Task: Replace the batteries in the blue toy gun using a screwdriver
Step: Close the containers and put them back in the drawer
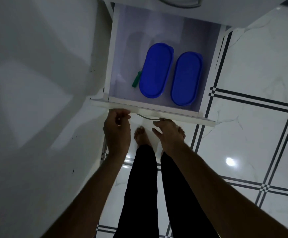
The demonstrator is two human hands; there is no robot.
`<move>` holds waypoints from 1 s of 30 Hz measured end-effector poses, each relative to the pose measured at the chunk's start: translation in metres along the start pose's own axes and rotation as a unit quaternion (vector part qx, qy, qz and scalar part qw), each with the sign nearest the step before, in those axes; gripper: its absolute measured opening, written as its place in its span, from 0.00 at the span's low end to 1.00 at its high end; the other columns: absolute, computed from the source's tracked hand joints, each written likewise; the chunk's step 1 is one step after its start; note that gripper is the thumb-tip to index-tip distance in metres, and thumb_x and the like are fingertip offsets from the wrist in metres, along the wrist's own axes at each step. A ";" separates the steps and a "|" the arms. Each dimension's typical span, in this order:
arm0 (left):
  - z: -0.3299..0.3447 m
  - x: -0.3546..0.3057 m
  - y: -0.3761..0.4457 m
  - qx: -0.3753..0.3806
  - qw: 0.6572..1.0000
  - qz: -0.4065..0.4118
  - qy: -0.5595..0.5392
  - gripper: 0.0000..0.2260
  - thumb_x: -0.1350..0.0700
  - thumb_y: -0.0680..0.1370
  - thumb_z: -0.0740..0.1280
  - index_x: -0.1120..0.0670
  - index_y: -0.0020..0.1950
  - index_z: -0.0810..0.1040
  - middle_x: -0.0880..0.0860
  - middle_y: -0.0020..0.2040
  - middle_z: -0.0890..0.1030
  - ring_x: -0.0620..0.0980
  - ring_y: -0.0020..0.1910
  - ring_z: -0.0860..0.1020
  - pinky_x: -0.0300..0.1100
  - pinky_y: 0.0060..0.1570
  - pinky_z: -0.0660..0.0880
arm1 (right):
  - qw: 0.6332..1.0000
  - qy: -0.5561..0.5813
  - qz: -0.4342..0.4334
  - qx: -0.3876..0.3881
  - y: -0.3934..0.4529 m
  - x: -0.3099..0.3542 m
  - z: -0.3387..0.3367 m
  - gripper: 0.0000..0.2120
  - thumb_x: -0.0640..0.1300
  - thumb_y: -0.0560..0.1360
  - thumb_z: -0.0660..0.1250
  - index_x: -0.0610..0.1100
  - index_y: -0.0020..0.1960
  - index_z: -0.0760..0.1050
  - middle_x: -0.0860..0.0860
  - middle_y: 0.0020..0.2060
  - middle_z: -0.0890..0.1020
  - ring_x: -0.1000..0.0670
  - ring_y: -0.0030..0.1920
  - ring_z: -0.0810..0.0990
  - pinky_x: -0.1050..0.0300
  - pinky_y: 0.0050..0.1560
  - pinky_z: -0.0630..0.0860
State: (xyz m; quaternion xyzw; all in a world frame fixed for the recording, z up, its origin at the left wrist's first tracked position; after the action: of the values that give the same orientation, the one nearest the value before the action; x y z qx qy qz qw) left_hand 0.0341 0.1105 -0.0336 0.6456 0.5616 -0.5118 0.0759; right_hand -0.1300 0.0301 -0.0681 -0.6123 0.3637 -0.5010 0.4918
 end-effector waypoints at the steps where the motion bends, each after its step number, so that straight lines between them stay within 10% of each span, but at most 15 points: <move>1: 0.004 0.018 -0.003 -0.003 0.997 -0.069 -0.033 0.07 0.66 0.77 0.63 0.60 0.50 0.80 0.52 0.42 0.82 0.49 0.38 0.79 0.40 0.37 0.77 | 0.999 0.041 0.004 0.007 0.008 -0.001 0.002 0.04 0.30 0.76 0.65 0.36 0.47 0.76 0.47 0.39 0.77 0.53 0.43 0.78 0.52 0.62 0.78; 6: 0.060 0.044 0.013 0.060 0.926 -0.311 -0.204 0.14 0.65 0.79 0.64 0.60 0.65 0.75 0.57 0.57 0.80 0.52 0.53 0.80 0.43 0.55 0.78 | 0.996 0.068 -0.044 0.033 0.046 0.030 0.006 0.08 0.28 0.75 0.64 0.39 0.49 0.75 0.46 0.47 0.78 0.50 0.51 0.79 0.51 0.61 0.78; 13: 0.113 -0.006 0.092 0.114 0.916 -0.315 -0.223 0.16 0.69 0.76 0.62 0.53 0.59 0.78 0.53 0.41 0.77 0.47 0.40 0.75 0.43 0.53 0.75 | 0.993 0.027 -0.100 0.059 0.070 0.093 0.016 0.18 0.21 0.72 0.58 0.43 0.51 0.68 0.47 0.40 0.71 0.49 0.43 0.72 0.47 0.62 0.77; 17: 0.124 -0.034 0.110 0.125 0.929 -0.264 -0.227 0.24 0.69 0.78 0.60 0.51 0.71 0.71 0.49 0.44 0.78 0.45 0.41 0.74 0.41 0.51 0.74 | 0.989 0.028 -0.124 0.070 0.072 0.128 0.024 0.19 0.22 0.74 0.60 0.41 0.56 0.72 0.49 0.41 0.70 0.50 0.43 0.75 0.48 0.62 0.77; 22: 0.132 -0.066 0.131 0.154 0.934 -0.217 -0.238 0.19 0.63 0.83 0.59 0.56 0.74 0.68 0.51 0.60 0.78 0.44 0.52 0.79 0.35 0.52 0.76 | 0.987 0.058 -0.125 0.082 0.076 0.156 0.032 0.39 0.22 0.75 0.62 0.45 0.79 0.54 0.40 0.73 0.67 0.43 0.66 0.74 0.48 0.66 0.75; 30: 0.140 -0.097 0.159 0.147 0.915 -0.218 -0.305 0.07 0.66 0.81 0.62 0.55 0.51 0.77 0.50 0.44 0.80 0.44 0.44 0.79 0.35 0.43 0.78 | 0.982 0.061 -0.160 0.082 0.082 0.187 0.034 0.35 0.28 0.80 0.58 0.48 0.80 0.50 0.42 0.77 0.62 0.42 0.68 0.72 0.46 0.69 0.72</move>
State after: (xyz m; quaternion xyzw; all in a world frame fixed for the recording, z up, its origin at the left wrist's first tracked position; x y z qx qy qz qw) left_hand 0.0956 -0.1031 -0.1023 0.3234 0.5563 -0.7646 0.0348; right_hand -0.0499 -0.1582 -0.1003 -0.5884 0.2477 -0.6376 0.4311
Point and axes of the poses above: each hand's wrist, its own y-axis towards the middle knuckle, its own z-axis out of the palm, x = y × z, the point moved 8 cm from there along y, towards the middle knuckle
